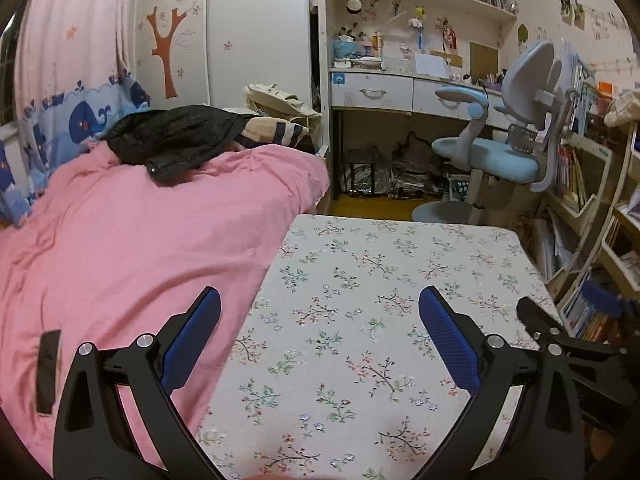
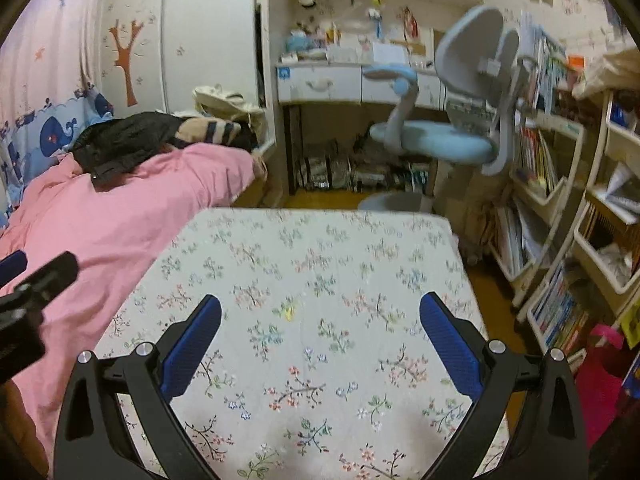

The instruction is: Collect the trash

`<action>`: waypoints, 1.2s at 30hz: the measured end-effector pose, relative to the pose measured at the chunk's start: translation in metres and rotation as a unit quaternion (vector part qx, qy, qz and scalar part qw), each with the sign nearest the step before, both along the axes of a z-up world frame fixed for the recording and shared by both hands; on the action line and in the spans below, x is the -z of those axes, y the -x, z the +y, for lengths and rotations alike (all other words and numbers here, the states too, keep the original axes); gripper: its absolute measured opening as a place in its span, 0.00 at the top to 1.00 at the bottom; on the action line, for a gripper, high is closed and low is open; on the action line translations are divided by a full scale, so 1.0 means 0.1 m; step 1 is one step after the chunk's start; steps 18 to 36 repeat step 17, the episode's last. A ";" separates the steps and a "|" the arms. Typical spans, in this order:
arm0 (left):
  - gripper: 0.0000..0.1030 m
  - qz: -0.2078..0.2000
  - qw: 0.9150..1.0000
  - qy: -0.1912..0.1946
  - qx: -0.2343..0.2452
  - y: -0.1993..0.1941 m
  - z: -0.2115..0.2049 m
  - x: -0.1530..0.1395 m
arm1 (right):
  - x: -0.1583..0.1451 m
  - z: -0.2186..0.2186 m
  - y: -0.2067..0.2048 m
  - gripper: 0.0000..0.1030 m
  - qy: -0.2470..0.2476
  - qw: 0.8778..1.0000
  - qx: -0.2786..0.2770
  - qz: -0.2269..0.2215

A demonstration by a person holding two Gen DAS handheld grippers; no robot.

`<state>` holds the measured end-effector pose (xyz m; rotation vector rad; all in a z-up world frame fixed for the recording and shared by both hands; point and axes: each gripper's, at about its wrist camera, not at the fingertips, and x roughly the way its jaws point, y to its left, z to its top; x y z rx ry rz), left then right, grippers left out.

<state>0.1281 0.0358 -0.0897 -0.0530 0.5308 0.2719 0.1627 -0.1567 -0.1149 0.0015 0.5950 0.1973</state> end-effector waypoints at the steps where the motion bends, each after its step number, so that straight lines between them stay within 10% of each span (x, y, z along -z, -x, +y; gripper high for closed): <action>1: 0.07 -0.002 1.000 -0.003 -0.002 0.01 0.01 0.00 | 0.04 -0.02 -0.05 0.07 -0.004 1.000 0.000 0.016; 12: 0.07 0.040 0.999 -0.024 0.020 -0.04 -0.07 0.05 | 0.70 -0.25 -0.55 0.07 0.018 0.987 0.028 0.158; 36: 0.07 0.049 0.998 -0.020 0.020 -0.03 -0.06 0.06 | 0.81 -0.24 -0.75 0.07 0.045 0.985 0.034 0.165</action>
